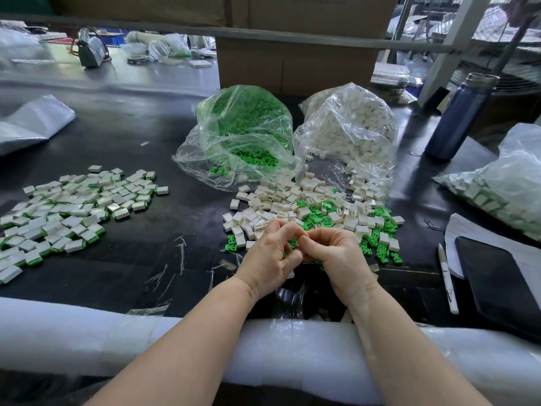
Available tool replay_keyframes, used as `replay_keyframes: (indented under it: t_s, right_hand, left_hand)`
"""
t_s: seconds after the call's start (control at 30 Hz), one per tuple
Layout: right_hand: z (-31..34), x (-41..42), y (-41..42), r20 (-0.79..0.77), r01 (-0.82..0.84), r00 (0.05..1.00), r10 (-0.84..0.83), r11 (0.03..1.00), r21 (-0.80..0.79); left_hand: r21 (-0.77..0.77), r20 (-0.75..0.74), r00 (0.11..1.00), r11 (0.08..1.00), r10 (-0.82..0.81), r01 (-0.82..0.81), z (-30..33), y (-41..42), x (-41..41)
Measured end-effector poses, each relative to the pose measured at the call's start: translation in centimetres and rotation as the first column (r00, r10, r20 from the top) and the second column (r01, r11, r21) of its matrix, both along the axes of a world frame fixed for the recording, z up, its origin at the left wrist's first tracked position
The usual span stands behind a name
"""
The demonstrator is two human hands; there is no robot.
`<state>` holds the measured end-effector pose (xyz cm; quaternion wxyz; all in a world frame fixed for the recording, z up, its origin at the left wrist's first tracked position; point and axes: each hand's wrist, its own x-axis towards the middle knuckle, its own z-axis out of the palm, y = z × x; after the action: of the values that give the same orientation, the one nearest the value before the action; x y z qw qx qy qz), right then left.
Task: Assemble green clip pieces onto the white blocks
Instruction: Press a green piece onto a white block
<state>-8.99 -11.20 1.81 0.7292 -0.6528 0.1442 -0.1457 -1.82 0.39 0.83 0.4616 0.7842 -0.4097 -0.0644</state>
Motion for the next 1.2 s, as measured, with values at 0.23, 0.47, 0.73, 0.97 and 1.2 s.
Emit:
replay_keyframes:
  t_s: [0.23,0.47,0.73,0.97,1.2]
  right_hand:
    - [-0.15,0.01,0.00,0.018,0.012,1.000,-0.012,1.000,-0.020]
    - [-0.20,0.15,-0.06,0.004,0.005,1.000,-0.005,1.000,-0.013]
    - [-0.18,0.12,-0.03,-0.008,0.018,1.000,-0.018,1.000,0.023]
    - [-0.15,0.13,-0.04,0.000,0.011,1.000,-0.011,1.000,0.021]
    - [-0.34,0.10,-0.03,0.034,-0.006,0.999,0.007,1.000,-0.027]
  left_hand:
    - [-0.018,-0.001,1.000,1.000,0.006,-0.006,-0.08,-0.03,0.09]
    - [-0.021,-0.010,1.000,1.000,0.006,-0.006,-0.16,-0.07,0.17]
    - [-0.007,-0.020,1.000,1.000,-0.002,0.002,-0.19,-0.05,0.08]
    - [-0.005,-0.010,1.000,1.000,-0.005,0.005,-0.22,-0.02,0.14]
    - [-0.040,-0.031,1.000,0.999,0.002,-0.003,-0.36,-0.08,0.29]
